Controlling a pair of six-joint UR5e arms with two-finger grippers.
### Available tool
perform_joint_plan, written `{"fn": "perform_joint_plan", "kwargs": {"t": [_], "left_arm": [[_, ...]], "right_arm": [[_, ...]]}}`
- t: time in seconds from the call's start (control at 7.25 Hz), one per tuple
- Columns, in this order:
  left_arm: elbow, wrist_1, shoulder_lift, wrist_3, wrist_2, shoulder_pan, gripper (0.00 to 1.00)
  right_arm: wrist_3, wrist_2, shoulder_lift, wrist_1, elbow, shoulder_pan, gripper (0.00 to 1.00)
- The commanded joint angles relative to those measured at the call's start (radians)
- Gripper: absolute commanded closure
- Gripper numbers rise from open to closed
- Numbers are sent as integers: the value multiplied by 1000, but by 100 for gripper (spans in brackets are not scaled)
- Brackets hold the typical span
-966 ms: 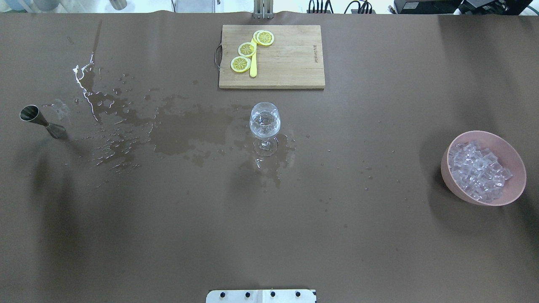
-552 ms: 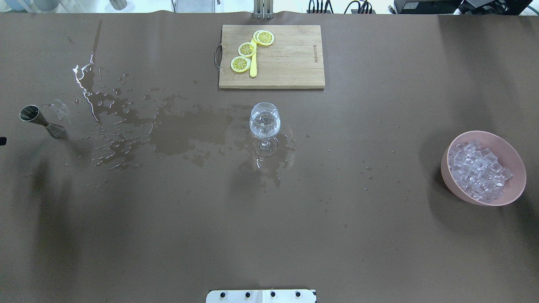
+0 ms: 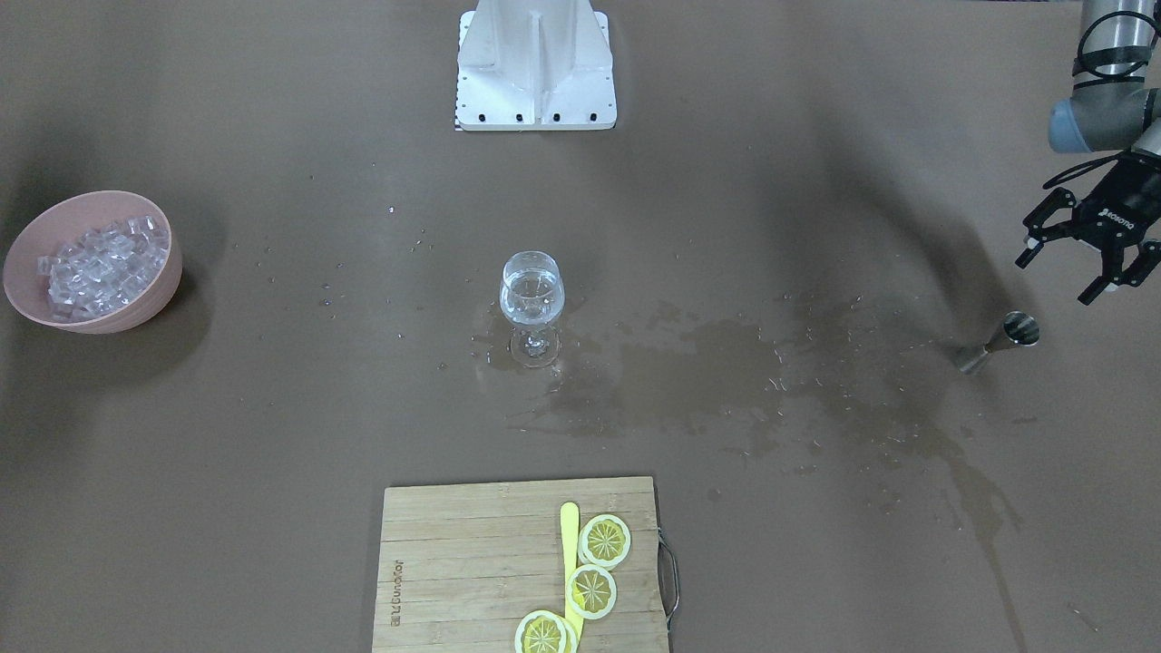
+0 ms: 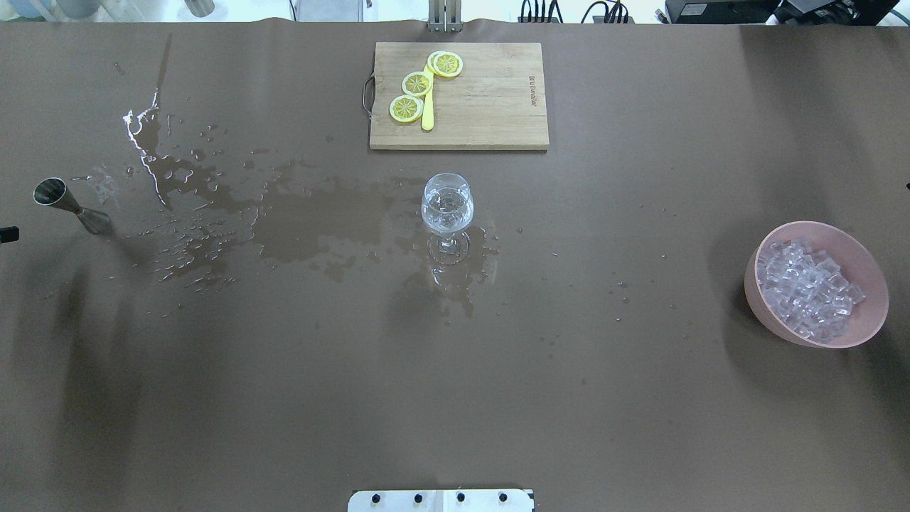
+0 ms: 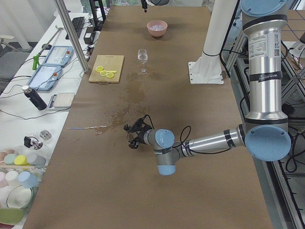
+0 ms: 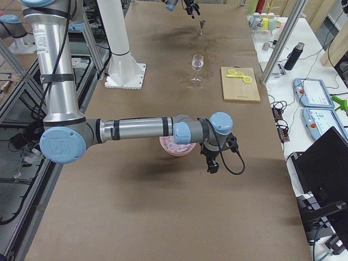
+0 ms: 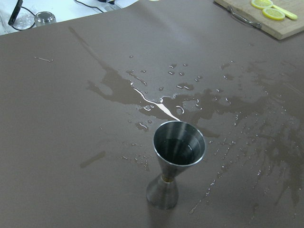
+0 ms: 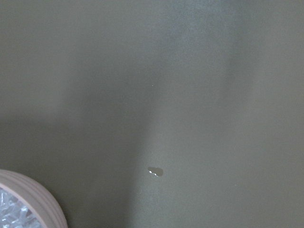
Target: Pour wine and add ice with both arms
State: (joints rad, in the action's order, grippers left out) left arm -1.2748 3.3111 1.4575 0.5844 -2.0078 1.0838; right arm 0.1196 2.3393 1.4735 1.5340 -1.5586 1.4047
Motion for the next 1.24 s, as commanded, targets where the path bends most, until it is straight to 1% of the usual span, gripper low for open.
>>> {"fn": "perform_joint_plan", "kwargs": {"t": [0.0, 0.14, 0.28, 0.41, 0.55, 0.69, 0.97, 1.1], "left_arm": [[-2, 13, 3, 12, 168, -117, 3], [-3, 13, 10, 66, 243, -174, 3], [-2, 12, 23, 75, 326, -226, 3], [0, 15, 27, 100, 365, -234, 3], [0, 9, 44, 168, 438, -234, 3], [15, 8, 63, 184, 455, -232, 3], [44, 10, 70, 193, 549, -235, 2], [46, 8, 70, 192, 552, -236, 2]], "right_arm": [[0, -1, 1, 0, 3, -1, 0], [0, -1, 1, 0, 3, -1, 0], [0, 0, 1, 0, 3, -1, 0], [0, 0, 1, 0, -1, -1, 0], [-2, 0, 2, 0, -3, -1, 0], [-2, 0, 2, 0, -6, 0, 0], [-6, 23, 4, 2, -11, 0, 0], [-9, 41, 4, 2, -11, 0, 0]]}}
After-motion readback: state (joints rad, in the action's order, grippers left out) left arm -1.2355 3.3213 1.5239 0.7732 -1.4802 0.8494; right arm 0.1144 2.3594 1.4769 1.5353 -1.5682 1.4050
